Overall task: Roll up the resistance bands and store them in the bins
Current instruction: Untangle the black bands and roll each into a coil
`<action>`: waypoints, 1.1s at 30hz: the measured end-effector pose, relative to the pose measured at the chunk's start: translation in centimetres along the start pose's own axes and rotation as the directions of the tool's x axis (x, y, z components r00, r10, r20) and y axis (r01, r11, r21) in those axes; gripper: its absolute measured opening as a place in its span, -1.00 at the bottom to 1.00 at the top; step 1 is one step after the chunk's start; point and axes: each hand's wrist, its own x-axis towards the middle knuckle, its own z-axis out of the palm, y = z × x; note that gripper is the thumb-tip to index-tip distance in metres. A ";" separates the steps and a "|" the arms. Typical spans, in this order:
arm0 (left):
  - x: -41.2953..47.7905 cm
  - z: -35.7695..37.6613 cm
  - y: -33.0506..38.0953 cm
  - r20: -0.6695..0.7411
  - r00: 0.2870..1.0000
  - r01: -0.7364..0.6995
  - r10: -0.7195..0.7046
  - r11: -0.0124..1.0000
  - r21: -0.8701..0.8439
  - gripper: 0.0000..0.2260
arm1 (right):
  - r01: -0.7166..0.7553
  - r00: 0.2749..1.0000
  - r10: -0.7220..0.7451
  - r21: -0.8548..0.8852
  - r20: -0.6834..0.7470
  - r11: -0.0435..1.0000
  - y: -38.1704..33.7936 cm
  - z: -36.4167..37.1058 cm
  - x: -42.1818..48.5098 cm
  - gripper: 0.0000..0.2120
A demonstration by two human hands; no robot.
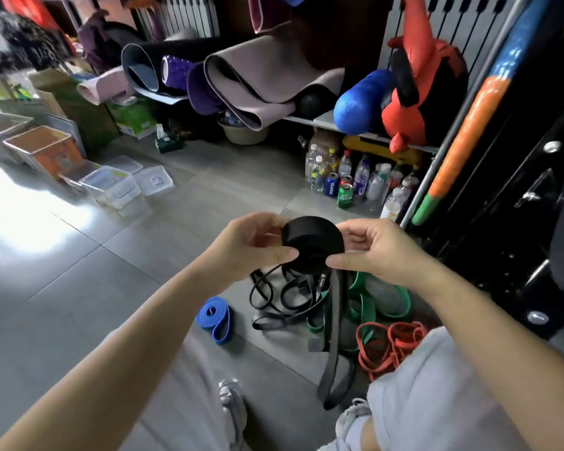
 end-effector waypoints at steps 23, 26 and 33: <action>1.6 1.6 -2.6 -0.034 0.992 -0.070 0.119 0.769 0.636 -0.64 | -0.067 0.997 0.081 -0.427 0.014 0.902 -0.2 2.1 1.6 -0.62; 1.3 1.3 -2.4 -0.112 0.990 -0.028 0.090 0.888 0.459 -0.69 | -0.115 0.990 0.136 -0.326 0.042 0.938 0.6 1.5 1.4 -0.55; 1.8 1.9 -3.5 -0.203 0.979 -0.061 0.032 0.988 -0.141 -0.62 | 0.007 0.999 -0.014 0.206 0.034 0.979 2.2 1.8 1.7 -0.49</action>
